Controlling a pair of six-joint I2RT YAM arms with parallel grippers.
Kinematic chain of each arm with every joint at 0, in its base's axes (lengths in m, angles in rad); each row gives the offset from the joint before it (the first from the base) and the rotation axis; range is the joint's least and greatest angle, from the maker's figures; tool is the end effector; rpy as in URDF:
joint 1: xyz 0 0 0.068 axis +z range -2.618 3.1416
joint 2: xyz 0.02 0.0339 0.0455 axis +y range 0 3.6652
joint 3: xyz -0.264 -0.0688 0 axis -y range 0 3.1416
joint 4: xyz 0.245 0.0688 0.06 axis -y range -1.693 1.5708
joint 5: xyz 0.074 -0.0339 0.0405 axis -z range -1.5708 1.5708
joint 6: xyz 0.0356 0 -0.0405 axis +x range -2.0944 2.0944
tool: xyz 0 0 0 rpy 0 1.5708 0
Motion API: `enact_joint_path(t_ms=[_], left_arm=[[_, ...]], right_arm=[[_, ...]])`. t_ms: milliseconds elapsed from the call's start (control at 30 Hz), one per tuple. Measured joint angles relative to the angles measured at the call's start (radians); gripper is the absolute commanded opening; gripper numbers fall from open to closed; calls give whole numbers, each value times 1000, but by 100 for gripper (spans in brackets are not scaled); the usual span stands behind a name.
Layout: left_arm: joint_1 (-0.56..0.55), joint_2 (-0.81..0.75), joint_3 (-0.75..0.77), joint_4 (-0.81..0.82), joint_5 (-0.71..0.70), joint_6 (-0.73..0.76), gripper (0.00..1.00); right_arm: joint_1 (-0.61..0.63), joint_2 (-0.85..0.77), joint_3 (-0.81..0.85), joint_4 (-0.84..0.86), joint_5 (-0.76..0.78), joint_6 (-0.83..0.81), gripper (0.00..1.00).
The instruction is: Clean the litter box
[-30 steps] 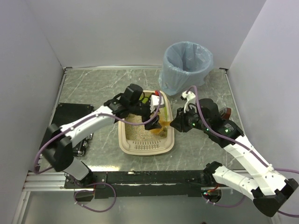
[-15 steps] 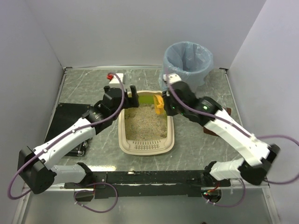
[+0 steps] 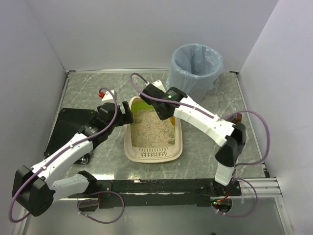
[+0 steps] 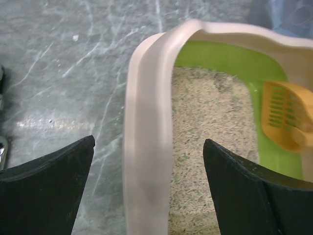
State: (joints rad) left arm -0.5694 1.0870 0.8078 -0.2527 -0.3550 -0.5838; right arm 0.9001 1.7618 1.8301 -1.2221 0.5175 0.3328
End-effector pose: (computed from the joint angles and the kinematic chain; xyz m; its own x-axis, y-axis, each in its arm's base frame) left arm 0.2103 -0.1199 0.2829 -0.4960 -0.2962 -0.8163 -0.0242 0.9444 -0.3280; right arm 0.2332 0.2656 0.3533 -0.7188 -0.4492 -0.5306 -0.3401 0.8929 -0.2952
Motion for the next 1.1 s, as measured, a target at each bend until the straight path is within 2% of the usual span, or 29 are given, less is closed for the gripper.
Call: enact_joint_path(t_ms=[167, 300, 533, 833, 933, 1100], left_arm=[[7, -6, -2, 32, 48, 7, 97], [10, 21, -2, 38, 67, 7, 97], [21, 43, -10, 48, 73, 7, 97], [34, 38, -52, 63, 96, 4, 97], [37, 38, -53, 72, 101, 3, 97], [41, 38, -72, 93, 126, -3, 97]], right_arm=[[1, 106, 72, -15, 18, -12, 0], [-3, 157, 122, -19, -24, -40, 0], [-48, 158, 156, -13, -196, -107, 0], [-80, 165, 249, -19, -381, -106, 0], [-90, 169, 251, -6, -446, -86, 0], [-124, 149, 184, 40, -468, -37, 0]])
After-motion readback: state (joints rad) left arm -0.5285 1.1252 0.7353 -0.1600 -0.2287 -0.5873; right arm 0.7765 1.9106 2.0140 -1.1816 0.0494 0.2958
